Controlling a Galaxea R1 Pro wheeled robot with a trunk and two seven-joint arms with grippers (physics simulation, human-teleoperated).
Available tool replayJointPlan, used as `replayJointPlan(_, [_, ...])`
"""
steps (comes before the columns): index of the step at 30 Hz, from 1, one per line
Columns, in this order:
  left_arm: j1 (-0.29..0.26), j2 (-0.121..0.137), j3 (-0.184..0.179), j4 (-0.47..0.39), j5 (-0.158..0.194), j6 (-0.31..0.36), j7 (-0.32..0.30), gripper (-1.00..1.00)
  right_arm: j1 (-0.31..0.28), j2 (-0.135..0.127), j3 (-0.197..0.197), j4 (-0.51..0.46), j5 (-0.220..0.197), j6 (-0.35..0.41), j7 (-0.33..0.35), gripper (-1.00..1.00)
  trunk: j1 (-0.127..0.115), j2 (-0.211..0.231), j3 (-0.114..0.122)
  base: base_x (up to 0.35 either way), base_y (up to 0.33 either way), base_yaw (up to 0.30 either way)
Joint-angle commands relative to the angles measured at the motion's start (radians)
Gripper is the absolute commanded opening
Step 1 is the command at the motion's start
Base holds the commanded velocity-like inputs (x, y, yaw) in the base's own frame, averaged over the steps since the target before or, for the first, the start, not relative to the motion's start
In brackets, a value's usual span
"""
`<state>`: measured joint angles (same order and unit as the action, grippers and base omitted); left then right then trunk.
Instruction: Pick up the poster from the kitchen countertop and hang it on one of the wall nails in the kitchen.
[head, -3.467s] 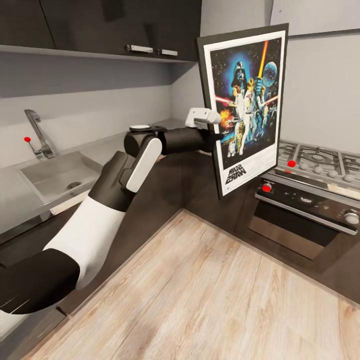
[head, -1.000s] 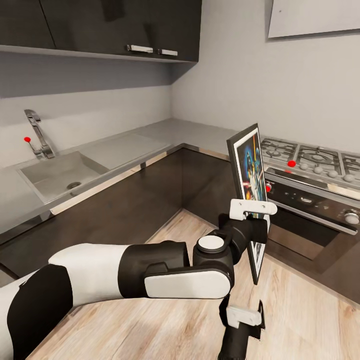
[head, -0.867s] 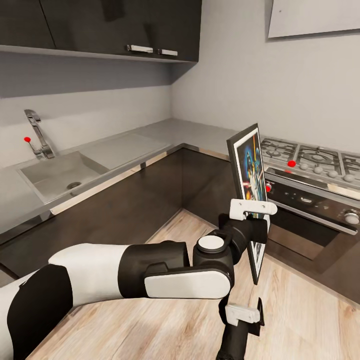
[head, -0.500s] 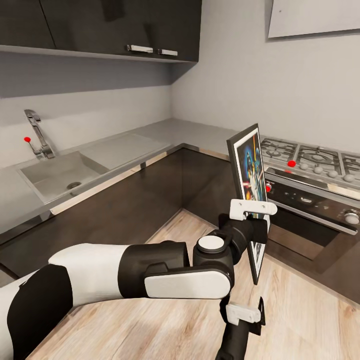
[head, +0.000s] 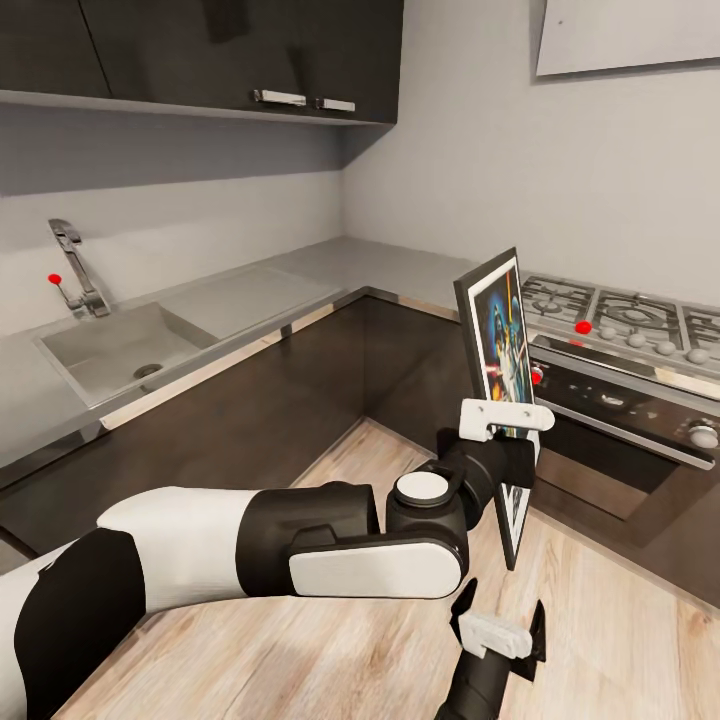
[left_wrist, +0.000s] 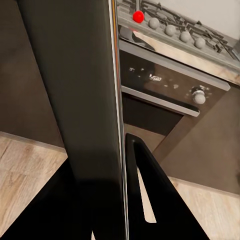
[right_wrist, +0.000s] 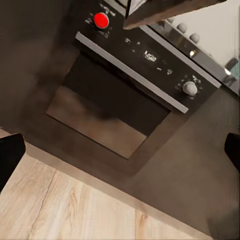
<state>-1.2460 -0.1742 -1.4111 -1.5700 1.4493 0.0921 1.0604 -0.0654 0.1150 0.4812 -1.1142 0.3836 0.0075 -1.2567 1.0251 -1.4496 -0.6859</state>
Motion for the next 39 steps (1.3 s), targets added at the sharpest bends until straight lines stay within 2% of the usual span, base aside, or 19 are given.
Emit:
replayJointPlan(1, [-0.001,0.000,-0.001,-0.001,-0.002,0.011,0.006,-1.00,-0.001,0.000,0.000,-0.001,0.014,0.001,-0.004,1.00,0.000,0.000,-0.001,0.000,0.000,0.000])
replayJointPlan(5, [-0.001,0.000,-0.002,-0.001,-0.002,0.011,0.006,-1.00,0.003,0.000,0.001,-0.008,0.032,0.000,-0.014,1.00,0.000,0.000,-0.001,0.000,0.000,0.000])
replayJointPlan(6, [-0.001,0.000,-0.003,-0.001,0.004,0.010,0.006,-1.00,0.004,0.000,0.016,-0.010,0.035,-0.001,-0.046,1.00,0.000,0.000,-0.001,0.000,0.000,0.000])
replayJointPlan(7, [-0.001,0.000,-0.003,0.000,0.027,0.009,0.006,-1.00,0.005,0.000,0.052,-0.011,0.036,-0.001,-0.076,1.00,0.000,0.000,-0.001,0.000,0.000,0.000])
replayJointPlan(11, [-0.001,0.000,-0.005,0.001,0.063,-0.001,0.006,-1.00,0.005,-0.001,0.094,-0.011,0.036,0.000,-0.107,1.00,0.000,0.000,-0.001,0.000,0.000,0.000])
replayJointPlan(12, [-0.001,0.000,-0.025,0.002,0.079,-0.011,0.006,-1.00,0.006,-0.001,0.111,-0.010,0.037,0.000,-0.120,1.00,0.000,0.000,-0.001,0.000,0.000,0.000])
replayJointPlan(20, [-0.001,0.000,-0.048,0.005,0.081,-0.014,0.007,-1.00,0.006,-0.001,0.115,-0.010,0.037,0.000,-0.122,1.00,0.000,0.000,-0.001,0.000,0.000,0.000])
replayJointPlan(23, [-0.001,0.000,-0.083,0.007,0.080,-0.040,0.022,-1.00,0.006,-0.001,0.115,-0.010,0.036,0.001,-0.122,1.00,0.000,0.000,-0.001,0.000,0.000,0.000])
replayJointPlan(25, [-0.001,0.000,-0.091,0.008,0.080,-0.058,0.037,-1.00,0.006,-0.001,0.115,-0.009,0.035,0.001,-0.121,1.00,0.000,0.000,-0.001,0.000,0.000,0.000])
replayJointPlan(39, [-0.001,0.000,-0.100,0.008,0.079,-0.077,0.054,-1.00,0.006,-0.001,0.114,-0.001,0.033,0.004,-0.118,1.00,0.000,0.000,-0.001,0.000,0.000,0.000])
